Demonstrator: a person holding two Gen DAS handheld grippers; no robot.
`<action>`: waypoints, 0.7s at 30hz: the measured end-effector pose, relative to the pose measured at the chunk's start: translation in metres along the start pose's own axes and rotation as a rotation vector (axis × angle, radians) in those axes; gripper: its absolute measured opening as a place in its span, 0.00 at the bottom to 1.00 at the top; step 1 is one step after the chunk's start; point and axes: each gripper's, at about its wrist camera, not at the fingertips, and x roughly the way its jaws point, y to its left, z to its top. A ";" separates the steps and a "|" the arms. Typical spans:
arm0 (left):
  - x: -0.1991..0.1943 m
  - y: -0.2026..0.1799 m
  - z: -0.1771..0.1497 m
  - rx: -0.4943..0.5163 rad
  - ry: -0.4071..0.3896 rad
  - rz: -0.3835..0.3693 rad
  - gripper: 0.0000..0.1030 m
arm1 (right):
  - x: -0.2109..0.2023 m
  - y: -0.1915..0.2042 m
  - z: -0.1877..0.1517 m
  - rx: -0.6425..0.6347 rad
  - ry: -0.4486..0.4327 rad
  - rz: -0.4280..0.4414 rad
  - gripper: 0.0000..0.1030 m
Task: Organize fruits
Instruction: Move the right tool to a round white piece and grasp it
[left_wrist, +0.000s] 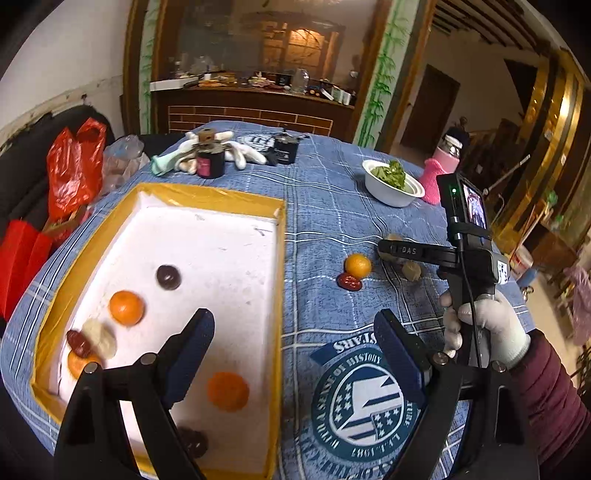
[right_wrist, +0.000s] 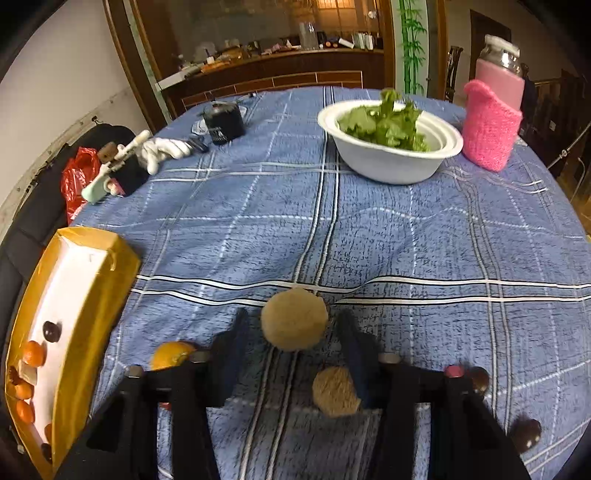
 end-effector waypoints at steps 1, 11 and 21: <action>0.005 -0.005 0.002 0.013 0.006 0.000 0.85 | -0.001 -0.002 -0.002 0.006 -0.013 0.010 0.38; 0.068 -0.060 0.025 0.130 0.058 -0.015 0.85 | -0.070 -0.041 -0.034 0.136 -0.173 0.117 0.38; 0.146 -0.077 0.041 0.196 0.183 0.007 0.46 | -0.062 -0.050 -0.040 0.157 -0.138 0.185 0.38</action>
